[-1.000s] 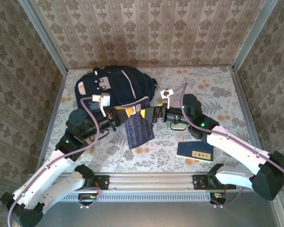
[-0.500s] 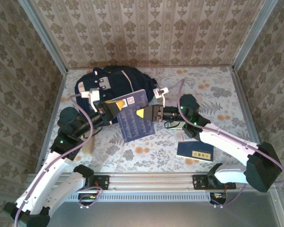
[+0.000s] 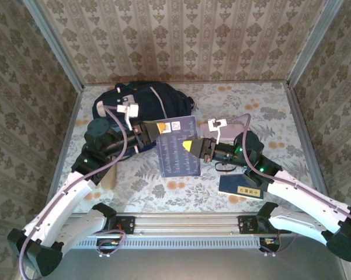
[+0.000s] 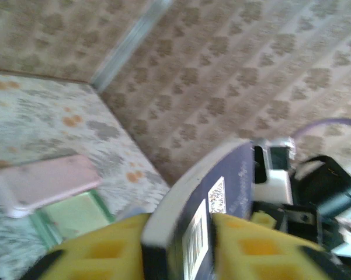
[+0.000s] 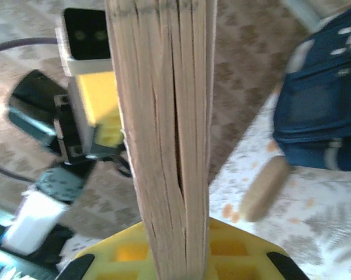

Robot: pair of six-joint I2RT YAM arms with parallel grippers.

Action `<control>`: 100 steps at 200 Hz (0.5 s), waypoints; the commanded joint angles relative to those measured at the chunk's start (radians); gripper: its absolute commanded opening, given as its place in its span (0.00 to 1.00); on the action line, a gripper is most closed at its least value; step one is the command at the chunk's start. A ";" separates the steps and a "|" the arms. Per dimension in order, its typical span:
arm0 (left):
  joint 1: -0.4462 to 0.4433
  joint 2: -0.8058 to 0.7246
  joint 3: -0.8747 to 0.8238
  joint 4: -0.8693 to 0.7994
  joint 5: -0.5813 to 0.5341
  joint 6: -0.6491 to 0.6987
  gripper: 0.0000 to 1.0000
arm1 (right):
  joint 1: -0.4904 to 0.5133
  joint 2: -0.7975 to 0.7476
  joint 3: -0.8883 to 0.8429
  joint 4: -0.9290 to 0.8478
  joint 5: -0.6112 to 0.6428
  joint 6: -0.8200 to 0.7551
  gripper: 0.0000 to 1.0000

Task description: Pack books, pencil case, and school supplies into a backpack

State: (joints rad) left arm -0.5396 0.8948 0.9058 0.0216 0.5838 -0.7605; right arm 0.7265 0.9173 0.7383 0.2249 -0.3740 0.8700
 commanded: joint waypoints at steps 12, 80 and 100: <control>0.010 0.087 0.155 -0.312 -0.201 0.122 0.63 | -0.060 -0.038 0.129 -0.357 0.364 -0.133 0.00; 0.050 0.485 0.464 -0.562 -0.511 0.146 0.64 | -0.135 0.027 0.096 -0.368 0.754 -0.162 0.00; 0.124 0.632 0.545 -0.528 -0.407 0.126 0.63 | -0.162 0.048 0.078 -0.325 0.736 -0.164 0.00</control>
State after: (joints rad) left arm -0.4904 1.4075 1.3552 -0.4686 0.1837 -0.6098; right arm 0.5896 0.9508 0.8345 -0.1825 0.2813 0.7307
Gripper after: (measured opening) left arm 0.633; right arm 0.131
